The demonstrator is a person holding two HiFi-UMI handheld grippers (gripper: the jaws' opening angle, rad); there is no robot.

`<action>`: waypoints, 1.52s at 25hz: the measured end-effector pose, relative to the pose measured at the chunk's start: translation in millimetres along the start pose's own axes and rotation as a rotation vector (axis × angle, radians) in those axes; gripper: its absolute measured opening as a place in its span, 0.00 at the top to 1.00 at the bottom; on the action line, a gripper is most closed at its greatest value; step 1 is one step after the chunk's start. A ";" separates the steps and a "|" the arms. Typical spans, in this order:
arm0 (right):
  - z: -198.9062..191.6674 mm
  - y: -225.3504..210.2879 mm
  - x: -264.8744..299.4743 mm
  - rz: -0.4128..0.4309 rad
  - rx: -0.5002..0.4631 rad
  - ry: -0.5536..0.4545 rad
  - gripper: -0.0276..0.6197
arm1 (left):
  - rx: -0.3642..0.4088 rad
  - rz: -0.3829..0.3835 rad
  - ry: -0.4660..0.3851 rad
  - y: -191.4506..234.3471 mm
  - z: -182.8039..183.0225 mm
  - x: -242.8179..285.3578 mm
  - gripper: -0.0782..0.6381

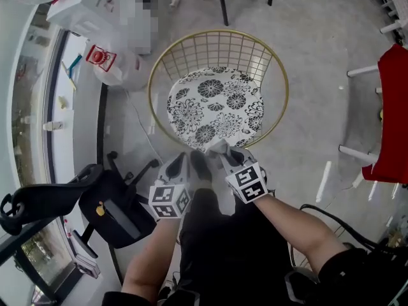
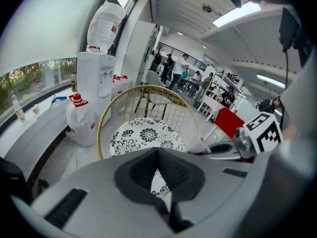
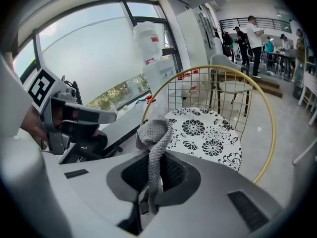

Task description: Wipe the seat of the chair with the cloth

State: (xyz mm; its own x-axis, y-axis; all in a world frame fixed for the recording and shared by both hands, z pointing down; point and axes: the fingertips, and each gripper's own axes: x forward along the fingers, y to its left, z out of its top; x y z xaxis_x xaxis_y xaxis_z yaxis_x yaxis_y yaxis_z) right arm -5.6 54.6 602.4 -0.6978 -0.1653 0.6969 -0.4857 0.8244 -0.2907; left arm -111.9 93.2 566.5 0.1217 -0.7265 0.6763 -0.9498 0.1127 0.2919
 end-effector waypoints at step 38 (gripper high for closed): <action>-129.9 -36.2 164.8 -0.078 0.202 0.207 0.91 | -0.031 -0.085 0.220 45.1 -105.8 100.6 0.88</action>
State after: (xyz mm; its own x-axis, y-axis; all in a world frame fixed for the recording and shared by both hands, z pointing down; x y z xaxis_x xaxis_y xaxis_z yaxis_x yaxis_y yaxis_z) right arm -34.6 67.8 813.0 -0.5425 -0.0927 0.8349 -0.6426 0.6859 -0.3413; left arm -112.0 97.0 719.2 0.2641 -0.5695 0.7784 -0.9246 0.0803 0.3724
